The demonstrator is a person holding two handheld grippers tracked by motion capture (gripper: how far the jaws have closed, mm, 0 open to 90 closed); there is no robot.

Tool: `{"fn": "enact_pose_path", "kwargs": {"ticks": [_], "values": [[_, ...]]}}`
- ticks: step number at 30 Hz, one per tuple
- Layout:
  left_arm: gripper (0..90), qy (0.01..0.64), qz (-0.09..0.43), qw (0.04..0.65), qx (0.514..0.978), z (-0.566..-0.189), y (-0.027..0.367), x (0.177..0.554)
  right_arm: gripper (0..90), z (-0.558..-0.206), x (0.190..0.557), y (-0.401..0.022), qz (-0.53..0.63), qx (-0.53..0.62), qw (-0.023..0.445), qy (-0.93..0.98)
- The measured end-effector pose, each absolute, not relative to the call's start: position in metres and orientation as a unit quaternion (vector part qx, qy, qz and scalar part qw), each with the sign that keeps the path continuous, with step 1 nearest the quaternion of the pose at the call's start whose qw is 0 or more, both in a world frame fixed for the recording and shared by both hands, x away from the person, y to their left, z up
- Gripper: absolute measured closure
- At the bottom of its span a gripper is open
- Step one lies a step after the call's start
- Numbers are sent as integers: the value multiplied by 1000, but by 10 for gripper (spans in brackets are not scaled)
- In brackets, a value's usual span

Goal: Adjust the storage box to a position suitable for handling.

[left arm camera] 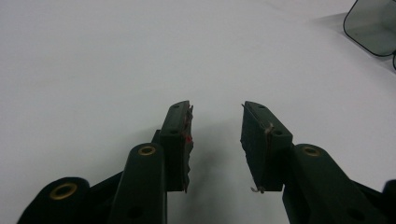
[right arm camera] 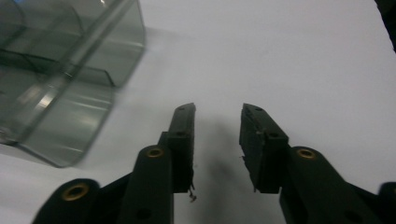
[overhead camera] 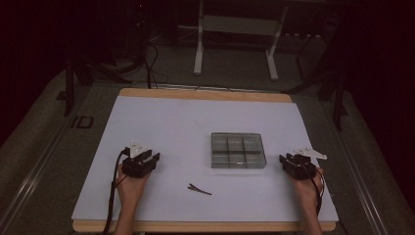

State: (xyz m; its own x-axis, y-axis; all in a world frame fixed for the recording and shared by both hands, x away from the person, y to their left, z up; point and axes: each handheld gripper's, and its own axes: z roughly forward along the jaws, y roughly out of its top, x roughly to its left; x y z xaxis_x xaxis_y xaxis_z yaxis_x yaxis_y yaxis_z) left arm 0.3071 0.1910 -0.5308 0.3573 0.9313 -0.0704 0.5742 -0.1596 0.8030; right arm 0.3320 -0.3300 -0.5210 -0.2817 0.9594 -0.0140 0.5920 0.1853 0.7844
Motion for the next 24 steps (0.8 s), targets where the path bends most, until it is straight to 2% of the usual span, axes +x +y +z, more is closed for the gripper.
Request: {"fn": "enact_pose_path", "kwargs": {"ticks": [7, 15, 24], "values": [[646, 511, 232, 378, 736, -528, 187, 307, 732, -511, 334, -322, 352, 521, 265, 731], [673, 497, 226, 381, 746, -523, 179, 309, 894, -502, 342, -319, 357, 505, 253, 744], [702, 486, 228, 383, 752, -520, 168, 313, 900, -499, 350, -313, 356, 503, 249, 747]]}}
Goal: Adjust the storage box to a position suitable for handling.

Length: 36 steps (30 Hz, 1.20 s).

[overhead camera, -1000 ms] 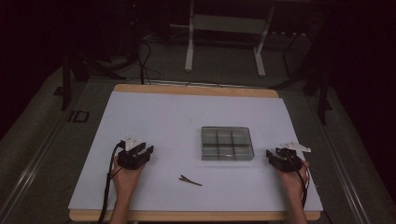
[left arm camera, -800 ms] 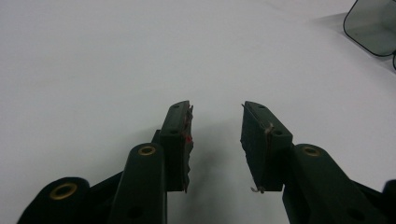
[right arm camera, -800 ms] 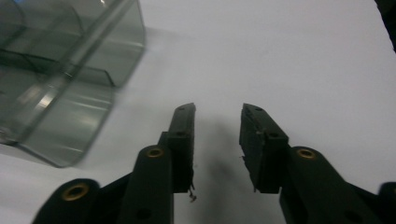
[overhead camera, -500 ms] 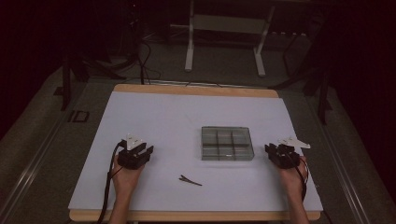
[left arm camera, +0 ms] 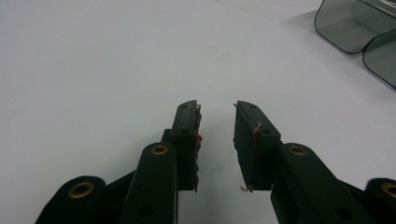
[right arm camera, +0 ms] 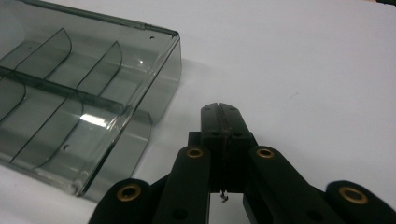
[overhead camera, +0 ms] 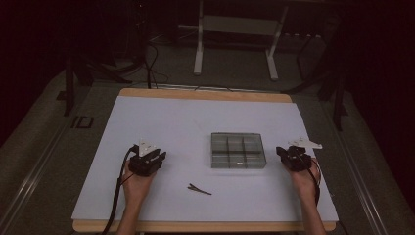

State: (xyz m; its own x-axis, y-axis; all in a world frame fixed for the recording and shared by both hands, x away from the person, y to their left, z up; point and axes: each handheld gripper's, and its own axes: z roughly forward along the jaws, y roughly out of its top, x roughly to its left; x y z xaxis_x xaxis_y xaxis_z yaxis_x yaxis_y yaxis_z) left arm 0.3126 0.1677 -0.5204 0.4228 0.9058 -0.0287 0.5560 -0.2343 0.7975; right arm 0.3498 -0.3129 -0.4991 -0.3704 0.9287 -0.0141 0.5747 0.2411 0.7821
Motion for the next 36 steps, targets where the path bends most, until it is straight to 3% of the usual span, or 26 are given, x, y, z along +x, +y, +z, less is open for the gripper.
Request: {"fn": "enact_pose_path", "kwargs": {"ticks": [20, 36], "values": [[893, 453, 237, 403, 759, -516, 138, 309, 900, -503, 372, -305, 359, 493, 222, 761], [900, 437, 227, 397, 774, -521, 121, 310, 900, -516, 389, -289, 362, 495, 188, 768]]}}
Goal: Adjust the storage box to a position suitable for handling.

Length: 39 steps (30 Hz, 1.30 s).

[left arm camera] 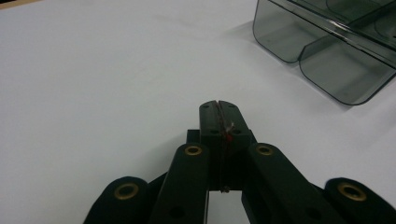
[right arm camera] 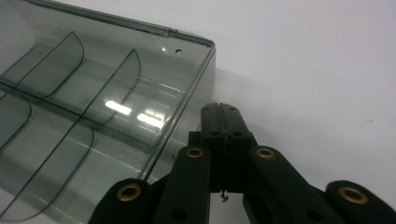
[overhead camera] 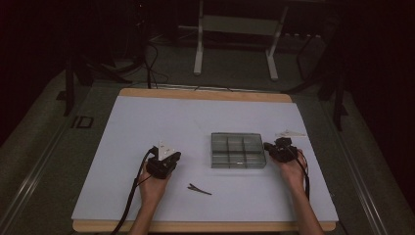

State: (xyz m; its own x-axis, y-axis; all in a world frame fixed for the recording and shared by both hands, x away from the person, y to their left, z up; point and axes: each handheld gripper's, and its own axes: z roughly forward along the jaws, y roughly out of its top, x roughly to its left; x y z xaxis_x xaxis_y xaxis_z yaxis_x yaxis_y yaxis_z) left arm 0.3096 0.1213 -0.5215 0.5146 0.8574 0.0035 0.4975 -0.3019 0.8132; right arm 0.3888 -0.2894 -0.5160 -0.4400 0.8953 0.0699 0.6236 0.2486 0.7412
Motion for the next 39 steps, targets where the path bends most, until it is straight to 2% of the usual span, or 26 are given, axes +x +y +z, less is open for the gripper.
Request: {"fn": "enact_pose_path", "kwargs": {"ticks": [19, 39], "values": [[900, 417, 214, 397, 789, -526, 107, 312, 900, -518, 391, -282, 371, 476, 163, 780], [900, 395, 187, 405, 803, -530, 91, 311, 900, -522, 373, -254, 390, 437, 132, 800]]}}
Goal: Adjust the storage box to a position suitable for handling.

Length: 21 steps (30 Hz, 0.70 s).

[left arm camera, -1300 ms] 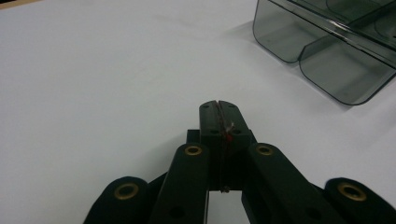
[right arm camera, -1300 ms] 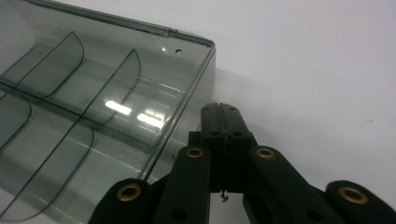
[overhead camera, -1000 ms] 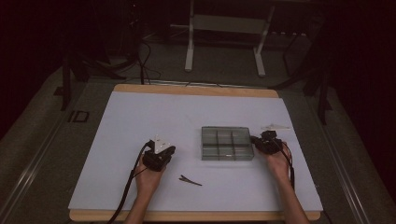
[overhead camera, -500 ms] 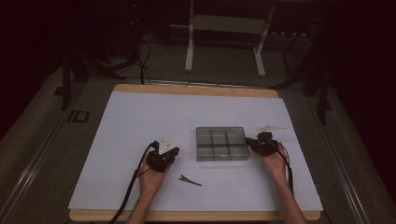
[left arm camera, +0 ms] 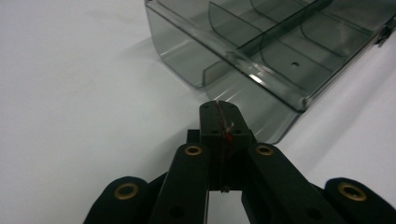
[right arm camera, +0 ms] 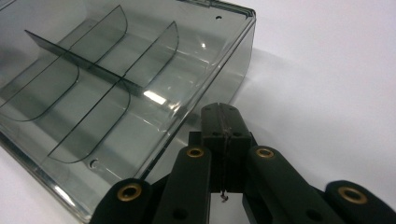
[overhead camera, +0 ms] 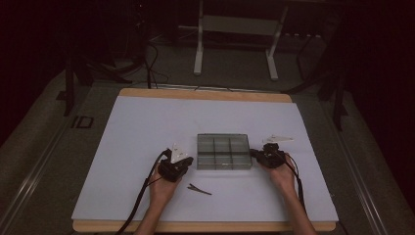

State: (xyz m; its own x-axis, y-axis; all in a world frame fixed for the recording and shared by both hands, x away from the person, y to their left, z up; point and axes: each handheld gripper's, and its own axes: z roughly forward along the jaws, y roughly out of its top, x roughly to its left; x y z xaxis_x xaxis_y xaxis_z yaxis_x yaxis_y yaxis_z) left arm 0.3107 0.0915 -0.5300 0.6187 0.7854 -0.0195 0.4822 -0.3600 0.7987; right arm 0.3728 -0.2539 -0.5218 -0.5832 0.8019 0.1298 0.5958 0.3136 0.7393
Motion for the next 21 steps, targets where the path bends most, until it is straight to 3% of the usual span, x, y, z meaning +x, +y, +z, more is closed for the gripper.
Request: {"fn": "enact_pose_path", "kwargs": {"ticks": [21], "values": [[900, 419, 181, 407, 792, -528, 111, 298, 900, -525, 355, -230, 394, 410, 101, 816]]}}
